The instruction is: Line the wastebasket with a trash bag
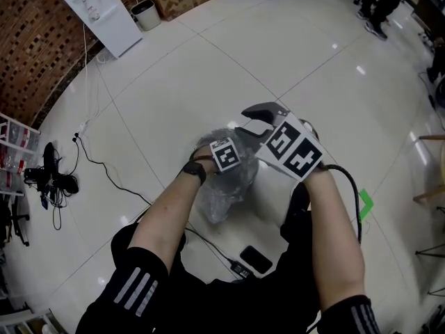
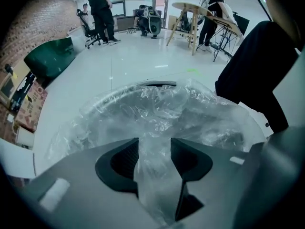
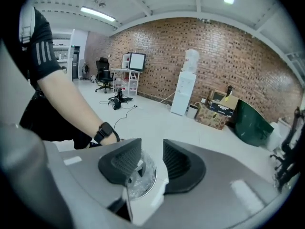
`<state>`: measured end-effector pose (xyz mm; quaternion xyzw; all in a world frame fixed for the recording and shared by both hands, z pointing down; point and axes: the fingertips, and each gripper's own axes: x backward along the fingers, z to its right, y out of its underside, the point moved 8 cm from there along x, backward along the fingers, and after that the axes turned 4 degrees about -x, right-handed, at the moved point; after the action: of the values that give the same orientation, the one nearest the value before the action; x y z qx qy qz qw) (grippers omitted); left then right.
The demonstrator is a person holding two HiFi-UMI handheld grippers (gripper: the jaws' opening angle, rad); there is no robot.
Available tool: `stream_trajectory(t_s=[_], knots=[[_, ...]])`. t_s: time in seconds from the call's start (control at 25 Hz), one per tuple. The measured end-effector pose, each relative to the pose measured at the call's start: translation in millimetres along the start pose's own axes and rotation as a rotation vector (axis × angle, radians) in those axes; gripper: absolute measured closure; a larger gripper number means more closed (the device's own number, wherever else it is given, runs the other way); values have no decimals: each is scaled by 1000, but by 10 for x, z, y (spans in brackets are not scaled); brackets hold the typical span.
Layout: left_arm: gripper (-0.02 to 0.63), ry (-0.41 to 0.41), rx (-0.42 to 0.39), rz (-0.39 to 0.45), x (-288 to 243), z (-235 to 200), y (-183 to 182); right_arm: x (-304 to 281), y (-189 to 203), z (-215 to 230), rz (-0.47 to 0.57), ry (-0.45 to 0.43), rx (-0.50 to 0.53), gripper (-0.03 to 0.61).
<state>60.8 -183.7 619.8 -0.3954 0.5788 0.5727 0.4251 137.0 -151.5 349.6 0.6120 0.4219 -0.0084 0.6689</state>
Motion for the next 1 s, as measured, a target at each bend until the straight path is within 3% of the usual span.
stream_trajectory(t_s=[0.28,0.72,0.84,1.0], knots=[[434,37,52,-7,-329,-35,125,309,-50,204,129,104,-99,450],[439,165,97,-75,-845,19,214,454,302,565,55,262,-245,479],[438,212,118,-108,-944,74,278,475,265,570,56,273,-245,479],[437,214,119,-140,-1045,107,339,449,249,560,65,265,-240,480]])
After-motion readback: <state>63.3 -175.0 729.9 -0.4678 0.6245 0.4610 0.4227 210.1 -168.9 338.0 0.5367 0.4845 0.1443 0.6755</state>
